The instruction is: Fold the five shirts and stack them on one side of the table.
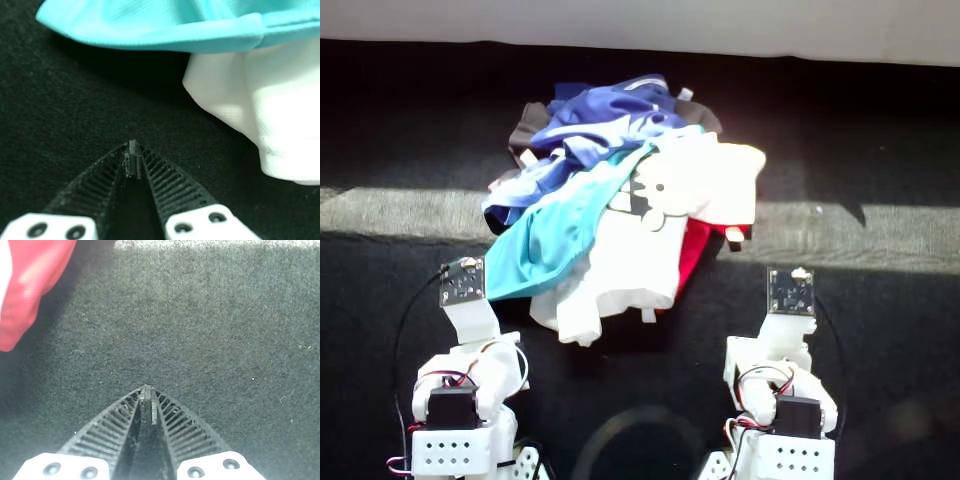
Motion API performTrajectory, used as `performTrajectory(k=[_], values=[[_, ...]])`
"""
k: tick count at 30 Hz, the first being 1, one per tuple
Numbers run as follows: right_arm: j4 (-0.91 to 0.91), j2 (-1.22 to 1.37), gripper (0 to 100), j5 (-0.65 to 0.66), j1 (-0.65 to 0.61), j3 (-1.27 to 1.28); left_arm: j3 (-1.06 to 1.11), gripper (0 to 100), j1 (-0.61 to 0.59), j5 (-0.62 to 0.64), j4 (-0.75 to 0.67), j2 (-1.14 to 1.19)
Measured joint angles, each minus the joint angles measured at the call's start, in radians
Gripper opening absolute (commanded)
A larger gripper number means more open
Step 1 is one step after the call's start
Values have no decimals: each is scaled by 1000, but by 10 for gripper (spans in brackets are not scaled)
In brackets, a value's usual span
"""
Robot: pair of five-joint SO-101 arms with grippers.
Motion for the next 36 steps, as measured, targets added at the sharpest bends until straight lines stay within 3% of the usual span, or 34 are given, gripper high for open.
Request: performTrajectory(k=[27, 36], values=[[0, 0, 6, 0, 0, 0, 0, 9, 8, 3, 0, 0], [0, 0, 6, 0, 0, 0, 0, 10, 176, 3, -26, 0]])
